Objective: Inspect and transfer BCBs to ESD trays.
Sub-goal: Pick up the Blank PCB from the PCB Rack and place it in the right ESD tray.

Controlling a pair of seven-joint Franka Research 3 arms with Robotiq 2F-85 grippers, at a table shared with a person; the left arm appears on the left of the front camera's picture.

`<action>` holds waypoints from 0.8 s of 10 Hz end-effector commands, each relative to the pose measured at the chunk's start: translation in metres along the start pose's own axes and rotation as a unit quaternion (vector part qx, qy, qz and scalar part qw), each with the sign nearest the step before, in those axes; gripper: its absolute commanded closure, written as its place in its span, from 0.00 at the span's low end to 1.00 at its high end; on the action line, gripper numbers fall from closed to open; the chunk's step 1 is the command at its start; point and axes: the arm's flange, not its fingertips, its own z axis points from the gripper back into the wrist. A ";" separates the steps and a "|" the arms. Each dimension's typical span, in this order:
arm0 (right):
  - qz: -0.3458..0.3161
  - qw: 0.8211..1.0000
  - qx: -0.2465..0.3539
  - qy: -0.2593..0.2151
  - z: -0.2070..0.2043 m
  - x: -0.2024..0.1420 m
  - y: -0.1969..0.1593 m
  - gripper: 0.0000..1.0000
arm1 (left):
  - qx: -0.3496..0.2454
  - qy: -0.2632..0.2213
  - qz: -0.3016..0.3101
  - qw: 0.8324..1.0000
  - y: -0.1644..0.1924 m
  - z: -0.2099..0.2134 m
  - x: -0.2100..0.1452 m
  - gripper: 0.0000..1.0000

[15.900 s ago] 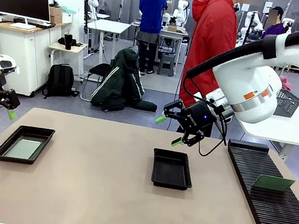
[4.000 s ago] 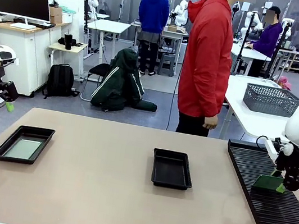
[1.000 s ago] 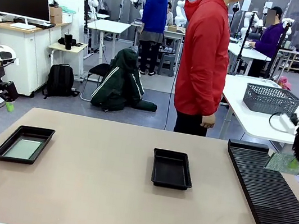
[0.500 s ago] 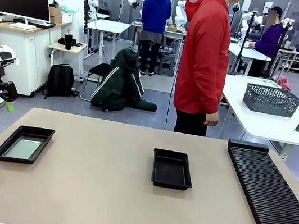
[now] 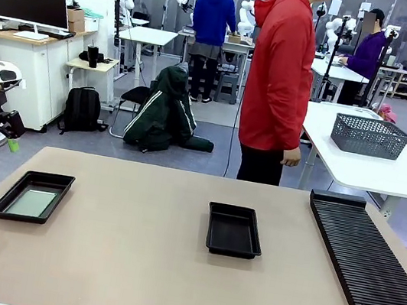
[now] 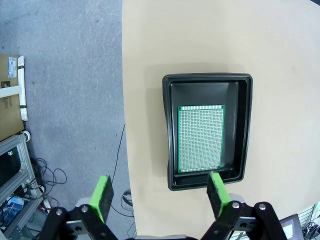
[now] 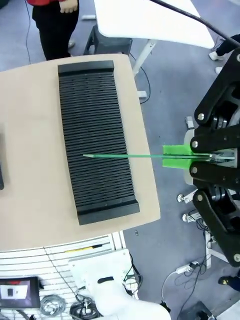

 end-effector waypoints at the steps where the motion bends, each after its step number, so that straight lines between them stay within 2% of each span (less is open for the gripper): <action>1: 0.007 1.000 -0.001 -0.002 -0.008 0.000 0.008 0.99 | -0.004 -0.002 -0.003 1.000 0.001 0.000 -0.001 0.00; 8: 0.007 1.000 -0.001 -0.002 -0.008 0.000 0.008 0.99 | -0.004 -0.002 -0.003 1.000 0.001 0.000 -0.001 0.00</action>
